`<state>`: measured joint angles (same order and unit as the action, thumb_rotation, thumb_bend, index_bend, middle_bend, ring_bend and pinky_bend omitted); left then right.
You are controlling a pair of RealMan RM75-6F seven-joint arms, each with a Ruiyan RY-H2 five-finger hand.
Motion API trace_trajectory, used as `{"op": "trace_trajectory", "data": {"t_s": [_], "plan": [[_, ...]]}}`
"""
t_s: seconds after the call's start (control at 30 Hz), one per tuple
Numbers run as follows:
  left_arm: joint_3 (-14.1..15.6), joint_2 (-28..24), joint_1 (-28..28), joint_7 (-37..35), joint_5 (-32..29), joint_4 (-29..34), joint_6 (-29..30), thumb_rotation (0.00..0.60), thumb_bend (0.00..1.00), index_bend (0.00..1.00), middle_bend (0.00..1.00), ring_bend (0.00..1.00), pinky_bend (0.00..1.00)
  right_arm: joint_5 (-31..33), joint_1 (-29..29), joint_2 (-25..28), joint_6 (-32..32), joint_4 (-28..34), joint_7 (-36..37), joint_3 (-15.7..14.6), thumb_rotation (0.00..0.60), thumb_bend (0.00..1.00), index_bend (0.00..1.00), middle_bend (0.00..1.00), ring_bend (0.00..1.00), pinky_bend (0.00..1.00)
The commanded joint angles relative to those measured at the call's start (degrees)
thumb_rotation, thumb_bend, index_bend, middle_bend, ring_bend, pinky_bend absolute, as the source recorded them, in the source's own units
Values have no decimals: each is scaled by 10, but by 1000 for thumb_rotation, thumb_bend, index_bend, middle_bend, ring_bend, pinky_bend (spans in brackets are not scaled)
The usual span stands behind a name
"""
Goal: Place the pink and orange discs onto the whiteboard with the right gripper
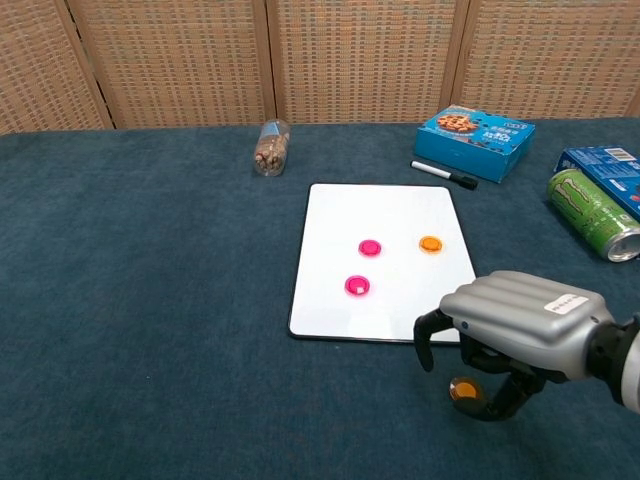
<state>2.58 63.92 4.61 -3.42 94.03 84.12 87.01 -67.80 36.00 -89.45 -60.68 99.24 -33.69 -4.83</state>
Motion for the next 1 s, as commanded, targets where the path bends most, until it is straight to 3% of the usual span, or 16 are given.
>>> {"op": "trace_trajectory", "data": {"t_s": [0.03,1.0], "plan": [[0,0,-1,0,1,0,1,600,0,0,0,0,0,-9,-5,-4,3,-14,8,-3,600,363,412,968,949,1000],[1,3,0,6,0,1,-3,600,0,0,0,0,0,-55,-35,-11,18,-72,55,2,600,363,412,967,950,1000]]}}
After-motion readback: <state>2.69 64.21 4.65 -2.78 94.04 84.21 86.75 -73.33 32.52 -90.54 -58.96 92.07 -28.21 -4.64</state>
